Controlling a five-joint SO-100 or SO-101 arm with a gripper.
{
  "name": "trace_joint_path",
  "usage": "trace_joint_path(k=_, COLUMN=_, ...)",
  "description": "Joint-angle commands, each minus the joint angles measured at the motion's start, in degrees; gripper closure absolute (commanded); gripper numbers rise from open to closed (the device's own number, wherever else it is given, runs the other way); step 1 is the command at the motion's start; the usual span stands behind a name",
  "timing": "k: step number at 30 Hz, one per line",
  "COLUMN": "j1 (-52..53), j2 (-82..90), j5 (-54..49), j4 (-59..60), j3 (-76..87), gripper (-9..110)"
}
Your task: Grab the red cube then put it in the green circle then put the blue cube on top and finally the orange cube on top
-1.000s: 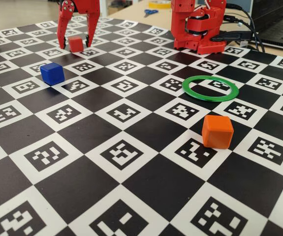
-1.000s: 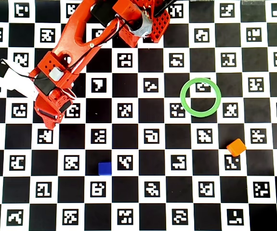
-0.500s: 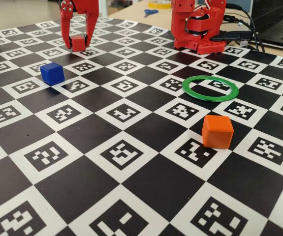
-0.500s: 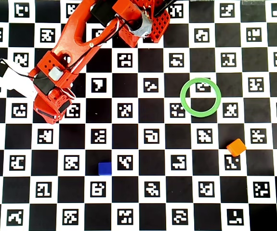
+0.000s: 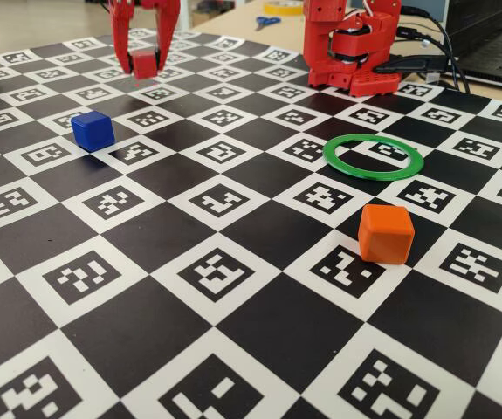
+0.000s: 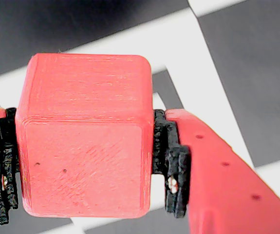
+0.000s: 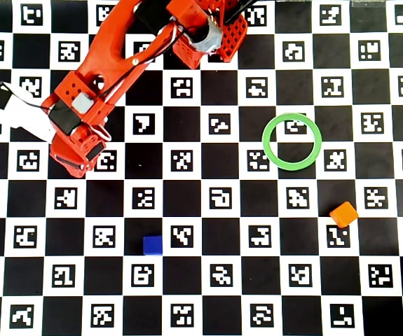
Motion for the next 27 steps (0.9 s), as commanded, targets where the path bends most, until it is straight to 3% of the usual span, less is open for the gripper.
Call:
trace_joint_path(k=1, j1=-2.20, j2=9.84, j5=-0.62, j4=4.75, j3=-5.98, gripper=90)
trace_joint_path(k=11, j1=-12.22, j2=19.25, j5=-1.76, j4=17.31, j3=-10.46, gripper=90)
trace_joint_path(k=21, j1=-29.88, j2=24.08, j5=1.32, j4=27.25, j3=-12.66, gripper=90)
trace_joint_path(k=27, j1=-41.75, j2=24.87, j5=5.54, j4=27.16, j3=-8.00, gripper=90)
